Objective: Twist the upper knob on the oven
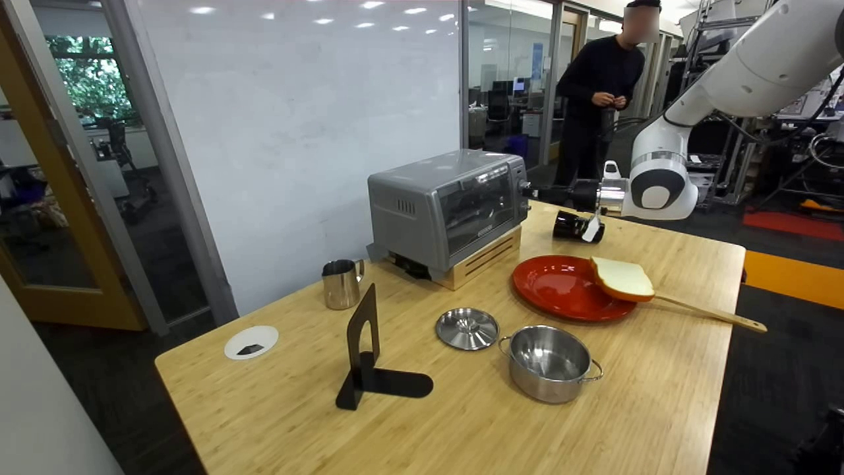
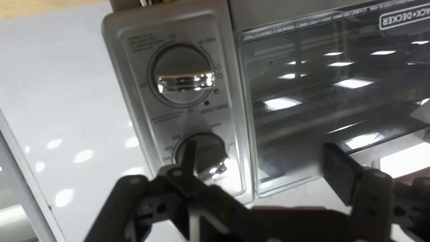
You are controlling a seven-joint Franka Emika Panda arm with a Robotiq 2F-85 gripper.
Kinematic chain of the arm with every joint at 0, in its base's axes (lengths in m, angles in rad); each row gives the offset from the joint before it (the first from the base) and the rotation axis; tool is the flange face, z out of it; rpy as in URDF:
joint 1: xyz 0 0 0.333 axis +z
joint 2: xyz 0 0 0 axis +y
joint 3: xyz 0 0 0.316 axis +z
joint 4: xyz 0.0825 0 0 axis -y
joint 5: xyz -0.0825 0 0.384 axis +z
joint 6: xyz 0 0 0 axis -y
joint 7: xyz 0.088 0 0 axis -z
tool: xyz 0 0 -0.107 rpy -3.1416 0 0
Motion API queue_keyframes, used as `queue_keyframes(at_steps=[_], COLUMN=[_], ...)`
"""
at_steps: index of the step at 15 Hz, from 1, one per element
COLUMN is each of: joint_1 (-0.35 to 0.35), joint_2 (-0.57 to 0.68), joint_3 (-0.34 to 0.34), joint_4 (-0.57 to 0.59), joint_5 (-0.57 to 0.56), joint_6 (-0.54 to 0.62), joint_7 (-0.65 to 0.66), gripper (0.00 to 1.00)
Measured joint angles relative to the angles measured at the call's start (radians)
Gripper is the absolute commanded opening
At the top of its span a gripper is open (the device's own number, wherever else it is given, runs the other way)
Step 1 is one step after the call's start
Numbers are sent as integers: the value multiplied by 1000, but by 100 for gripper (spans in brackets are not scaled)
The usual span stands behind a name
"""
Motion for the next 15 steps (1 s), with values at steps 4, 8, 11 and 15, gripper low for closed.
queue_keyframes(at_steps=[4, 8, 11, 15], joint_1=[6, 48, 100, 150], joint_2=[-107, -270, -390, -507], joint_3=[-1, -5, -11, 10], joint_4=[-113, -236, -292, -315], joint_5=[134, 257, 321, 329], joint_6=[139, 396, 651, 966], joint_7=[-75, -98, -84, 61], gripper=[100, 100, 100, 100])
